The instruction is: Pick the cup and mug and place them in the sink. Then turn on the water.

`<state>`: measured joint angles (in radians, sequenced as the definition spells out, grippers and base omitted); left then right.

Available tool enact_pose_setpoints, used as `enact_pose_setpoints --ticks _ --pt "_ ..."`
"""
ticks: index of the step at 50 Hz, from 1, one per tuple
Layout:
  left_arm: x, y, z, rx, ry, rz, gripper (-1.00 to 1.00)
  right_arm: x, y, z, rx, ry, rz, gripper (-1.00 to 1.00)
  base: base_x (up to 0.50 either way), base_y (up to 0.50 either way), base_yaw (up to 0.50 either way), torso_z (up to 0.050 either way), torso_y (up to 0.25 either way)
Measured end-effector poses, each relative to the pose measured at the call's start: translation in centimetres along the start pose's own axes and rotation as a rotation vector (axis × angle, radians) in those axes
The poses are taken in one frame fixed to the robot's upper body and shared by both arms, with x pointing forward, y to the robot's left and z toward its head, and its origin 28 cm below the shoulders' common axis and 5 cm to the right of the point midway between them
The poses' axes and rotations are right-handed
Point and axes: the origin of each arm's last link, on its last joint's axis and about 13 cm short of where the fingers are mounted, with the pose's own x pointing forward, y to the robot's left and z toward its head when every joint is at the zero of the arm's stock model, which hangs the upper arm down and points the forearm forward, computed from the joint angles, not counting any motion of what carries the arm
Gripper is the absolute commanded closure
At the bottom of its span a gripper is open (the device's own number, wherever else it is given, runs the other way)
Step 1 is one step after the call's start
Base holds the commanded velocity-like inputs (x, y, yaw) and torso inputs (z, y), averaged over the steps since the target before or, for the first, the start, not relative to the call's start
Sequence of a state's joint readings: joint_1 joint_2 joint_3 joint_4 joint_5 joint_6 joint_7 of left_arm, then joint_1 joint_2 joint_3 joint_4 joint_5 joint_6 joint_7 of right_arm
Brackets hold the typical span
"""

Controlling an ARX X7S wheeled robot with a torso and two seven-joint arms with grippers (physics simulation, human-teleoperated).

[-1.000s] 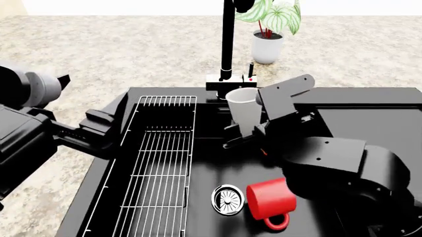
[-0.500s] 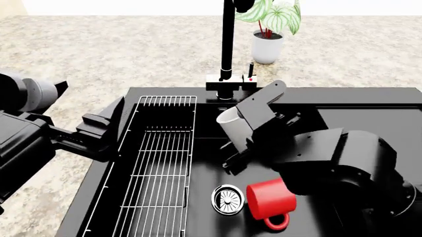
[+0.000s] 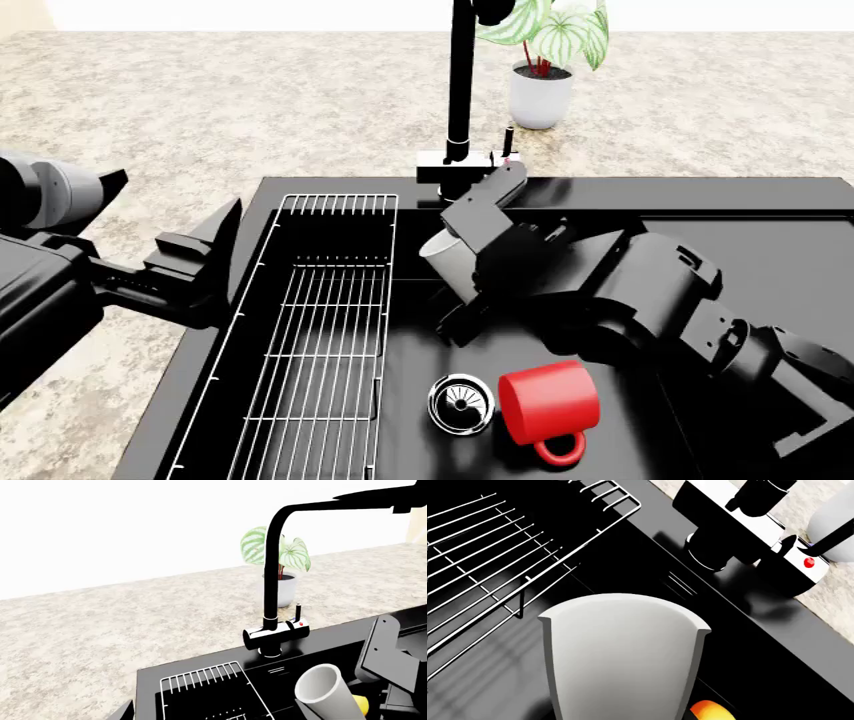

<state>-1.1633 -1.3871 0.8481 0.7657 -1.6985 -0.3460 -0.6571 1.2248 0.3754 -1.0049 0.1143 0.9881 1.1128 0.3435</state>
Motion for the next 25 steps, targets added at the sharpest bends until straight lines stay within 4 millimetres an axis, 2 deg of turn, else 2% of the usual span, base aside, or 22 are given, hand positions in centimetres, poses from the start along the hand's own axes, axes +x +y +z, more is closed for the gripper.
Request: enact_pose_setpoints --ticks 25 --pt "0.0 0.4 -0.6 -0.021 0.002 0.013 -1.00 3.9 1.0 -0.2 -0.057 0.084 0.044 1.00 0.00 0.00 0.00 0.000 0.000"
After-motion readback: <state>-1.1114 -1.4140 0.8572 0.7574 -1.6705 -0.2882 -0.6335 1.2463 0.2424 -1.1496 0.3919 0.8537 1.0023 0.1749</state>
